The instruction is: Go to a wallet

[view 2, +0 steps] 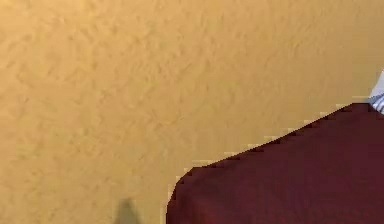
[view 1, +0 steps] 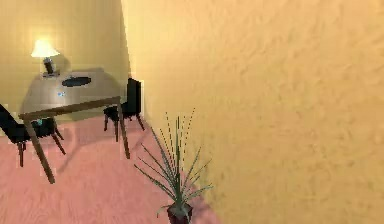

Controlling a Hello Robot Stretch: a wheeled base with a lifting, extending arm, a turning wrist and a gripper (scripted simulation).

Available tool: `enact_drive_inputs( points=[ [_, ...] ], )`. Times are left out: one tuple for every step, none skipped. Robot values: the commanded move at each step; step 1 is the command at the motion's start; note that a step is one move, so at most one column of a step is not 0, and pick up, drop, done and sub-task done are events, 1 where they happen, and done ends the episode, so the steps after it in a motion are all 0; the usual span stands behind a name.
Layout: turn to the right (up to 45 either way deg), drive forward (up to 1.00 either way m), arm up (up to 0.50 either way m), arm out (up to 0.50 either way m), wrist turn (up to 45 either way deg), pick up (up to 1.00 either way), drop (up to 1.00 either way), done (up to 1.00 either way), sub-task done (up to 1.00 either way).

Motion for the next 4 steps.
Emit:
enact_drive_inputs(
  points=[
    [-45.0,0.00,0.00,0.00,0.0,0.00,0.00,0.00,0.00],
    [-9.0,0.00,0.00,0.00,0.0,0.00,0.00,0.00,0.00],
    [0.0,1.00,0.00,0.00,0.0,0.00,0.00,0.00,0.00],
    [-3.0,0.00,0.00,0.00,0.0,0.00,0.00,0.00,0.00]
  ],
)
